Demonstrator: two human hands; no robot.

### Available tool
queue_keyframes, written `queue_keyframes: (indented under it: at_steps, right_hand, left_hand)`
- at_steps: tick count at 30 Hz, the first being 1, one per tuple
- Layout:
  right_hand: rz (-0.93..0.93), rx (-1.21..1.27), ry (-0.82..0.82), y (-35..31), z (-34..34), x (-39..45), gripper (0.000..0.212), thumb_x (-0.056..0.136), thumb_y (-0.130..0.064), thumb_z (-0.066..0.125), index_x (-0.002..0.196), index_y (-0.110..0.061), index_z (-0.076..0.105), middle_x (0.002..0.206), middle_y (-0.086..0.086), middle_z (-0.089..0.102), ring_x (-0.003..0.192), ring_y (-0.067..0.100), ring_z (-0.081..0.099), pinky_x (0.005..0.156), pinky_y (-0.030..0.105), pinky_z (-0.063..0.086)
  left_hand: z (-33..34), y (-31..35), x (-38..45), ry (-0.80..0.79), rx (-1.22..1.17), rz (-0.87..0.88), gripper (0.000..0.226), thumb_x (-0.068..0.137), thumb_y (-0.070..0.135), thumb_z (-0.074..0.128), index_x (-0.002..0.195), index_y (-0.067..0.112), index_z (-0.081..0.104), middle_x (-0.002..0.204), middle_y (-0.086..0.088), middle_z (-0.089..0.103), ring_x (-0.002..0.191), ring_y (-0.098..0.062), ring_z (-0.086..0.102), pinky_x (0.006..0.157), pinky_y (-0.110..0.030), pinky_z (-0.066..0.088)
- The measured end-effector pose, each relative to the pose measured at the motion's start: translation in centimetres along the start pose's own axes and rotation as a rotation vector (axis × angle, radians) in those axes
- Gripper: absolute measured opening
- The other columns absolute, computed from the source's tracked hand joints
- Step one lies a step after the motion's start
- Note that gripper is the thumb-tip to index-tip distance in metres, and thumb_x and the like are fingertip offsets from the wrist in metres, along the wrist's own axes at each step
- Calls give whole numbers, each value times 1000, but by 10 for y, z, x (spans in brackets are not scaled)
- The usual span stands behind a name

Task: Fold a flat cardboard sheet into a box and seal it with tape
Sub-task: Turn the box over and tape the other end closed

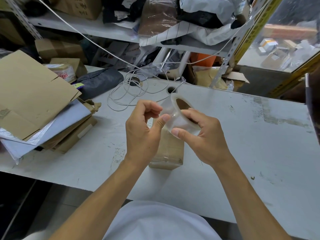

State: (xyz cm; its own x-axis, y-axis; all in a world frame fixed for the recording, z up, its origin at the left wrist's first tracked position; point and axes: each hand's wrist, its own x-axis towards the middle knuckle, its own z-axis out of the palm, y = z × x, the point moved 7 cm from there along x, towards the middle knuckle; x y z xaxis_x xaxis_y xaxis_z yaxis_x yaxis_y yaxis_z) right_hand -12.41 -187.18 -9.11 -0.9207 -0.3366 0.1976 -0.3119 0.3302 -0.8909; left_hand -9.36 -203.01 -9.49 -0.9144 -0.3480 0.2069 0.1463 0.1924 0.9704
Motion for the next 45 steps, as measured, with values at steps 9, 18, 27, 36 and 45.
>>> queue_keyframes:
  at_steps: [9,18,27,36,45]
  right_hand:
    - [58,-10,-8,7,5,1,31,80,-29,77,108,-16,70,93,-10,67,89,19,65,79,45,54]
    - [40,-78,-7,3,5,-6,31,77,-24,76,105,-11,71,96,4,73,106,4,50,109,12,30]
    - [-32,-141,-7,-6,5,-4,33,76,-20,76,107,-9,72,96,-9,69,110,-7,43,108,9,29]
    - [-16,-143,1,-3,-1,-3,30,79,-15,79,108,-11,71,98,-2,73,107,-3,48,108,6,27]
    - [-98,-212,-12,-9,0,-1,33,77,-20,76,106,-4,71,94,-26,59,108,-2,48,110,7,24]
  left_hand:
    - [-5,-5,1,38,89,-27,28,84,26,76,109,22,64,106,8,67,98,-13,64,87,-25,54]
    - [-12,3,5,26,211,35,24,86,1,71,102,20,69,89,11,72,88,-6,70,82,-15,53]
    - [-5,5,12,-60,421,129,16,93,-1,59,106,9,60,89,6,63,82,-9,60,75,-18,49]
    - [-10,1,14,-80,360,48,6,89,12,71,93,16,71,88,10,70,84,-2,66,75,-11,51]
    - [-1,-5,15,-158,500,51,9,98,10,57,89,14,57,80,16,54,78,0,53,66,-10,39]
